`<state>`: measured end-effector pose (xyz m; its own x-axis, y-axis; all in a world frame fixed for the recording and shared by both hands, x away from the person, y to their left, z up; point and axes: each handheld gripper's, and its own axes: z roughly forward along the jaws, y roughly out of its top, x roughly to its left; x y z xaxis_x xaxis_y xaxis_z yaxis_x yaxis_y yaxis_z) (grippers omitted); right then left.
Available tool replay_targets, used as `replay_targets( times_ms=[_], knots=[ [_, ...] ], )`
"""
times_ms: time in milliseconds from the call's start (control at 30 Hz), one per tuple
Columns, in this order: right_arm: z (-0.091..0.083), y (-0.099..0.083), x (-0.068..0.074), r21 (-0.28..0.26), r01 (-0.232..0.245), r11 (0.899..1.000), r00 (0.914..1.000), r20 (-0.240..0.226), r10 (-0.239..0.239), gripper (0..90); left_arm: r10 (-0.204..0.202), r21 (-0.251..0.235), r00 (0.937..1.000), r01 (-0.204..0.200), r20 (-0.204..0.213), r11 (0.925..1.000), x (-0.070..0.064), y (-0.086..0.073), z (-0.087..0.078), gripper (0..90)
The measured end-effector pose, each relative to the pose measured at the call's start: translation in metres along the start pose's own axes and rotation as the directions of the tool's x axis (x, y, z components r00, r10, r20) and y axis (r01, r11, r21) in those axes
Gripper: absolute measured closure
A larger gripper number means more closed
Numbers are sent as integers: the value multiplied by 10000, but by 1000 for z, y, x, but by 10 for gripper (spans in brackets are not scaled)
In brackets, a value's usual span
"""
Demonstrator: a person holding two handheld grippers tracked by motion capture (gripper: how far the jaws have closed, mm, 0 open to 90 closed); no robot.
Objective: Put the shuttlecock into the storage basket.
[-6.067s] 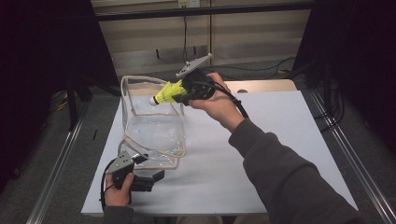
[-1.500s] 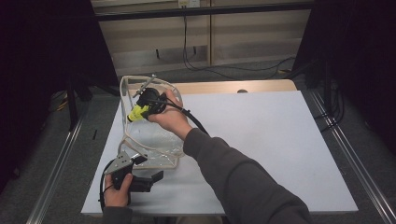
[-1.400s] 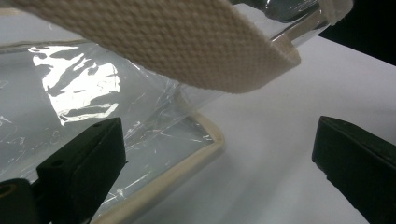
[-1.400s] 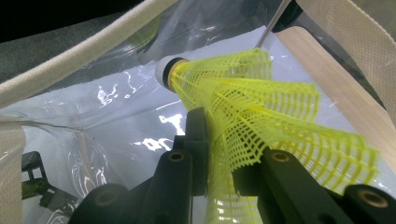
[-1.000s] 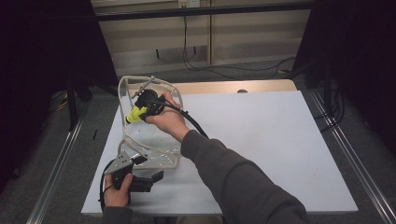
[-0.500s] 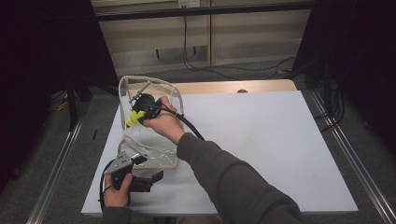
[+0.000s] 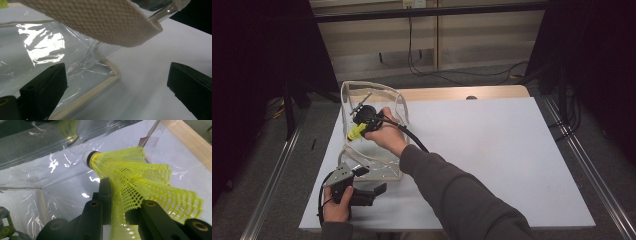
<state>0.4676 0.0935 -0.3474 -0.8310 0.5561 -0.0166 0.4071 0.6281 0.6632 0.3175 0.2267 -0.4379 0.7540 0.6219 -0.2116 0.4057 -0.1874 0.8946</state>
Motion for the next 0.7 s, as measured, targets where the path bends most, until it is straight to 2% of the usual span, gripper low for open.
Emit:
replay_targets(
  times_ms=[700],
  knots=[
    [14, -7, 0, 264, 34, 9996, 10000, -42, -33, 787, 1, 42, 10000, -1, -19, 10000, 0, 0, 0, 26]
  ],
)
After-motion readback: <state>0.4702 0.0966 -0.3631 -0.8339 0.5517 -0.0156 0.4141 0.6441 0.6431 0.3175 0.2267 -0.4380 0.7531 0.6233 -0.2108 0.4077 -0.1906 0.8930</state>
